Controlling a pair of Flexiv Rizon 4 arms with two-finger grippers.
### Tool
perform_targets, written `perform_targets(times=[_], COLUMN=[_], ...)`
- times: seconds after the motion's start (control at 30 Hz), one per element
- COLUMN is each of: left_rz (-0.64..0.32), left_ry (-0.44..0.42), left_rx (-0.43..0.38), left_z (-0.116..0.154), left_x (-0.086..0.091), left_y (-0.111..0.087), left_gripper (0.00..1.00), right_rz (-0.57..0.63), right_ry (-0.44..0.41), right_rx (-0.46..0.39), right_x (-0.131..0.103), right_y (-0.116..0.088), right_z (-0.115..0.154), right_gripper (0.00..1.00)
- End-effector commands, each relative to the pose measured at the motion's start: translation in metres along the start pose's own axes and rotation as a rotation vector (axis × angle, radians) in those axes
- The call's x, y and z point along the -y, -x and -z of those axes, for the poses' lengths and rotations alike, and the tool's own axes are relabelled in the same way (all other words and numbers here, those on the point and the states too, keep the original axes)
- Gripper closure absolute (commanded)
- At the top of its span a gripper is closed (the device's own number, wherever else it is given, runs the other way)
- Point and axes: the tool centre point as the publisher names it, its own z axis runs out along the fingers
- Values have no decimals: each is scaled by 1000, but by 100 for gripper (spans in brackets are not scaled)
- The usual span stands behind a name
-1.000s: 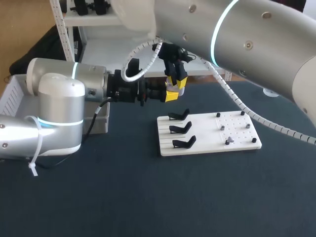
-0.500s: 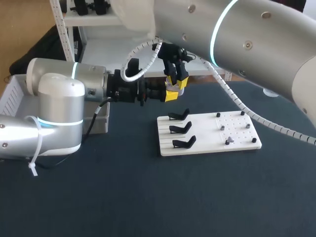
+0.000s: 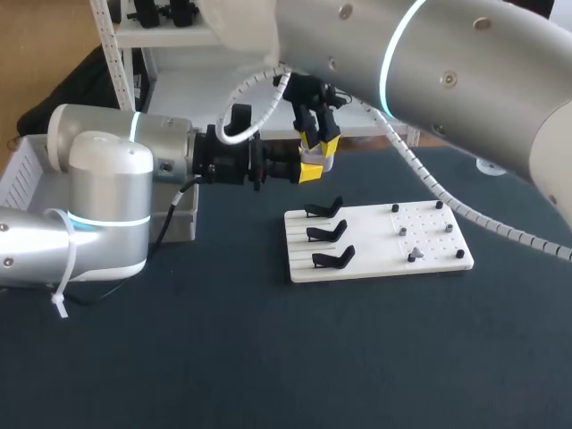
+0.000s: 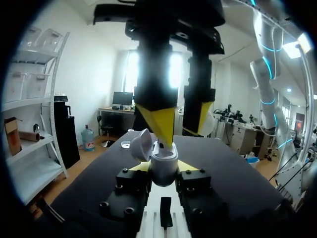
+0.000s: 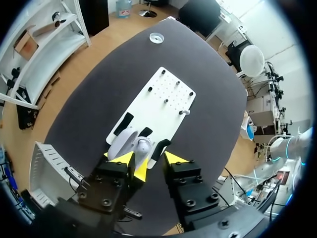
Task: Pick up each earbud case from the left stands, insert the matching earbuds, close the lid, and place the case in the box.
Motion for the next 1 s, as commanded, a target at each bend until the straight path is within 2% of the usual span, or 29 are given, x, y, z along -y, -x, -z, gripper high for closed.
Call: perform_targets(times=[0.03, 0.13, 0.27, 0.3, 0.33, 0.43, 0.5, 0.53, 0.57, 0.67, 0.8, 1.0], left_rz=[-1, -1, -1, -1, -1, -1, -1, -1, -1, -1, -1, -1], left_ry=[3, 3, 3, 3, 3, 3, 3, 3, 3, 3, 3, 3], left_rx=[2, 2, 2, 2, 2, 2, 2, 2, 2, 2, 2, 2], left_z=[0, 0, 0, 0, 0, 0, 0, 0, 0, 0, 0, 0], left_x=[1, 1, 1, 1, 1, 1, 1, 1, 1, 1, 1, 1], left_y=[0, 0, 0, 0, 0, 0, 0, 0, 0, 0, 0, 0], left_gripper=[100, 100, 100, 100, 100, 100, 100, 100, 100, 100, 100, 100], right_rz=[-1, 8, 95, 138, 167, 290, 371, 406, 450, 521, 681, 681], right_ry=[23, 75, 255, 305, 346, 408, 449, 465, 476, 508, 553, 553], right_rx=[5, -3, -16, -18, -37, -13, -21, -36, -39, -49, -123, -123], right_x=[8, 25, 54, 61, 68, 86, 96, 100, 104, 115, 130, 130], right_y=[0, 1, -1, -2, -2, 0, 1, 2, 2, 6, 6, 6], right_z=[11, 23, 30, 29, 27, 22, 23, 22, 22, 21, 21, 21], right_gripper=[64, 59, 51, 46, 30, 34, 32, 22, 1, 0, 0, 0])
